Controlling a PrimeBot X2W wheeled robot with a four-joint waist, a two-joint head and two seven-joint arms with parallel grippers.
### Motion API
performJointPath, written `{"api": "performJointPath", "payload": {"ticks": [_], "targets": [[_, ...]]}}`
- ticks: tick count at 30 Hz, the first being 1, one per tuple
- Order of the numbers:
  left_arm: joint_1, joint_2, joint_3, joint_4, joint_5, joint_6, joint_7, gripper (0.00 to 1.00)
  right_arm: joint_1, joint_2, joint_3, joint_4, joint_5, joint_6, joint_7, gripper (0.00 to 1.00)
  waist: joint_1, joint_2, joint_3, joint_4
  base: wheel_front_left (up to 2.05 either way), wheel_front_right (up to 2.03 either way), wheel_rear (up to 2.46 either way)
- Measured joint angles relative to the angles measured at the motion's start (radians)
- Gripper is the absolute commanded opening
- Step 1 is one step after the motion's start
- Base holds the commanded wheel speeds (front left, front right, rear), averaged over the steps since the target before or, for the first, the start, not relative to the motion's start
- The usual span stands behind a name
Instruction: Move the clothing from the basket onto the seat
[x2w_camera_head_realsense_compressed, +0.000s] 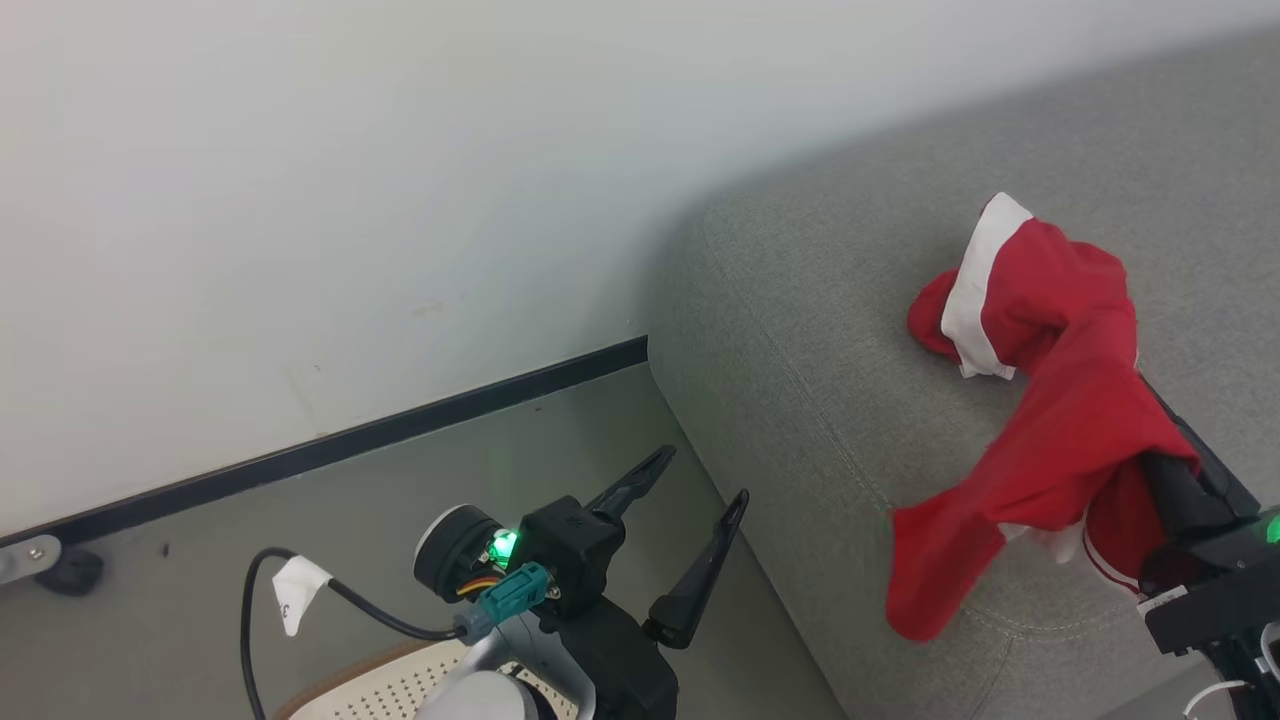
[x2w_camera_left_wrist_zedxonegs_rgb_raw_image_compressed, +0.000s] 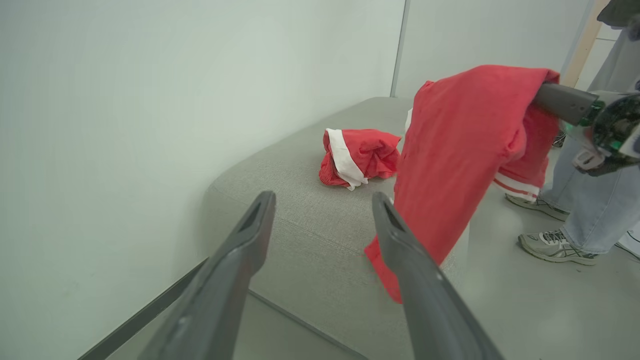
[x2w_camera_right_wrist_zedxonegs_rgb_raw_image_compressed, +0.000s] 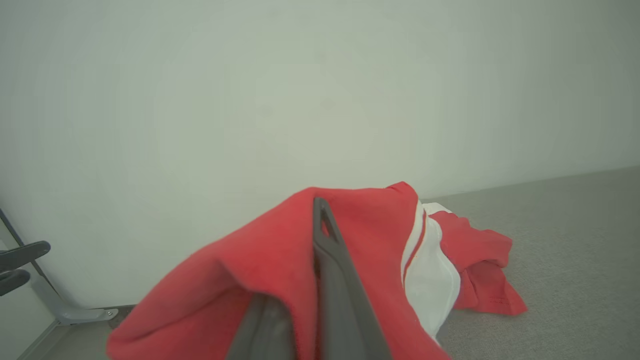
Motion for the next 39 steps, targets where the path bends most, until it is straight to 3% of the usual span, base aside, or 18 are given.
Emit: {"api": "performJointPath", "payload": {"ticks": [10,27,39], "targets": [[0.000,0.001,-0.009,-0.007,0.002,-0.001,0.008,1.00,0.001,-0.027,-0.100,-0.017,-0.003,0.002,0.000,0.00,0.0000,0.0000,0.024,0.012,0.00,0.00,0.00],[-0.014,0.016,-0.012,-0.058,0.023,0.005,0.048,1.00,-0.204,-0.103,-0.291,0.109,0.042,0.075,0.000,0.00,0.0001,0.0000,0.127,0.061,0.00,0.00,0.00],[-0.089,0.031,-0.014,-0.109,0.049,0.009,0.094,1.00,-0.468,-0.179,-0.424,0.411,0.095,0.099,-0.005,0.00,0.0003,0.0001,0.258,0.102,0.00,0.00,0.00]]}}
